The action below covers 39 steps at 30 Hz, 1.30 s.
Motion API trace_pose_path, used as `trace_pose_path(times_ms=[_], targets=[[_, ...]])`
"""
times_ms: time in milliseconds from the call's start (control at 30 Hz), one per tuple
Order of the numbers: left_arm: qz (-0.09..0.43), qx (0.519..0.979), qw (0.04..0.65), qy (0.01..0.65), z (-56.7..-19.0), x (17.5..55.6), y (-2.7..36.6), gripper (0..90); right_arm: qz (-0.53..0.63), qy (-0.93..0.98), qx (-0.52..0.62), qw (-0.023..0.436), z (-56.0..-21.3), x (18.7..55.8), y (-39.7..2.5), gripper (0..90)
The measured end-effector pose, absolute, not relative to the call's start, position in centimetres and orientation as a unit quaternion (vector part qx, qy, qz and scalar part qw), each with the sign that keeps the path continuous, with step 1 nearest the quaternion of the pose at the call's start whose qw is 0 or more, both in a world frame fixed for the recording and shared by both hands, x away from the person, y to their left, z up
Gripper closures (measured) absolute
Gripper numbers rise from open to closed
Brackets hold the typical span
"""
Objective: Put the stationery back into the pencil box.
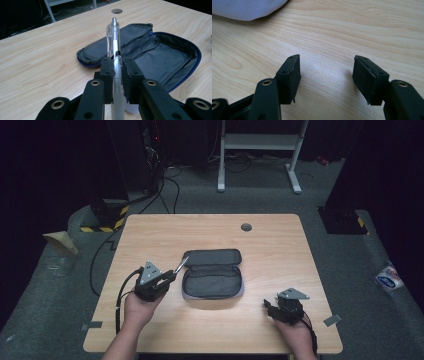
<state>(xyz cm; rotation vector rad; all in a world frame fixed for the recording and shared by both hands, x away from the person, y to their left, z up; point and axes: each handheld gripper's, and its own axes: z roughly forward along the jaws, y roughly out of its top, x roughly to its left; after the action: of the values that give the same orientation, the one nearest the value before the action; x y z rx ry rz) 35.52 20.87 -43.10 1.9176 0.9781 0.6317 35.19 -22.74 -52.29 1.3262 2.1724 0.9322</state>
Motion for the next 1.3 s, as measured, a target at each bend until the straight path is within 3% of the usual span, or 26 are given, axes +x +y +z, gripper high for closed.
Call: trace_pose_path(times_ms=[1300], targets=[[0.213,0.817,0.439,0.308,-42.8,39.4,14.5,79.2,0.336,0.782,0.479,0.213,-52.3,35.1,-22.7,38.7]])
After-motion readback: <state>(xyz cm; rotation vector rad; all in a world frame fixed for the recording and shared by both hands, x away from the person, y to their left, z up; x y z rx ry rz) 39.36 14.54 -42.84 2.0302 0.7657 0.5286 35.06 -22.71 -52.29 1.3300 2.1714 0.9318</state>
